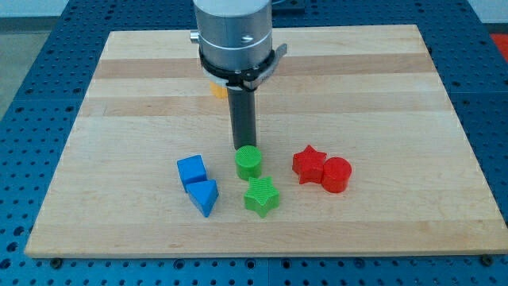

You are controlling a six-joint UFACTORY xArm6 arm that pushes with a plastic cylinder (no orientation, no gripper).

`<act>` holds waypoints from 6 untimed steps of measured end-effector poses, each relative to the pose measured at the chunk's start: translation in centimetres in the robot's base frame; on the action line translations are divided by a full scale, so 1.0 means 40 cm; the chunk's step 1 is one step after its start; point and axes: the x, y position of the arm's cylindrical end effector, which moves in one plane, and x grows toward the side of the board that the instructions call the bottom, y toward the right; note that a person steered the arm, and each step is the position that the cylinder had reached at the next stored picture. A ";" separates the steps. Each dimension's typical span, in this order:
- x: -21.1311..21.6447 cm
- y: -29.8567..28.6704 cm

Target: Move your arm to the center of the board

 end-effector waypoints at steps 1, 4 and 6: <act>0.029 0.014; -0.087 0.168; -0.112 0.257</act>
